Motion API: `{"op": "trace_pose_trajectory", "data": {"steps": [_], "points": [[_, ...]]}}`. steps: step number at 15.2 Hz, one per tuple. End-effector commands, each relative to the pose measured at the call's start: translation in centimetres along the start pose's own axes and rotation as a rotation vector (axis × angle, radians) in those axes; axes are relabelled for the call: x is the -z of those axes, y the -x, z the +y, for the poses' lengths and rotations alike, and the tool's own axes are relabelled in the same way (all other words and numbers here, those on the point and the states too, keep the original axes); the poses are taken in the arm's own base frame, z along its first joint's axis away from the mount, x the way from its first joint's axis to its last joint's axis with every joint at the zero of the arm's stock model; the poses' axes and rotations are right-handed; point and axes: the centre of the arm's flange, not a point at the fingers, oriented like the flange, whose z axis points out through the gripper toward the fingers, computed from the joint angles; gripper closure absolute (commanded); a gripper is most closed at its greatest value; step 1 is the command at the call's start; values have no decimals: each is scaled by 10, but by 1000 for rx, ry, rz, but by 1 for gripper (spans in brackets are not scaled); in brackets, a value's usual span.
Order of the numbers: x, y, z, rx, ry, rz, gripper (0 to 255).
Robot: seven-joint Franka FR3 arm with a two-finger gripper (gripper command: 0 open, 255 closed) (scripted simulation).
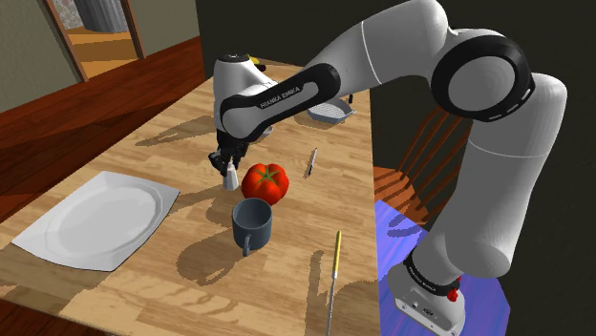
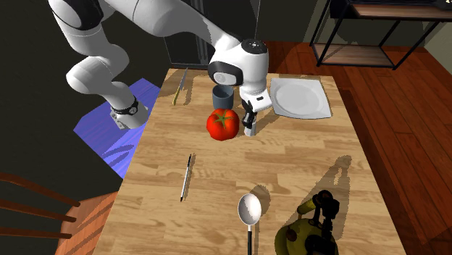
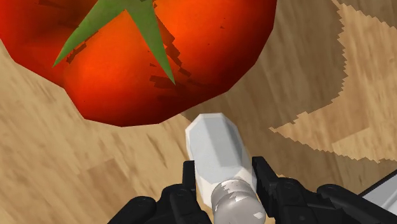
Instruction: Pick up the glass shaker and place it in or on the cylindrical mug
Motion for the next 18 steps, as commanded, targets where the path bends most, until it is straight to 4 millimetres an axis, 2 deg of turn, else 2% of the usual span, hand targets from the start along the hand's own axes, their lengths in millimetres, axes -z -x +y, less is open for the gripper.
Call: {"op": "trace_pose_trajectory", "data": {"steps": [1, 3, 18], "points": [[0, 0, 0, 0, 0, -1, 255], [0, 0, 0, 0, 0, -1, 255], [79, -7, -4, 0, 0, -1, 255]]}}
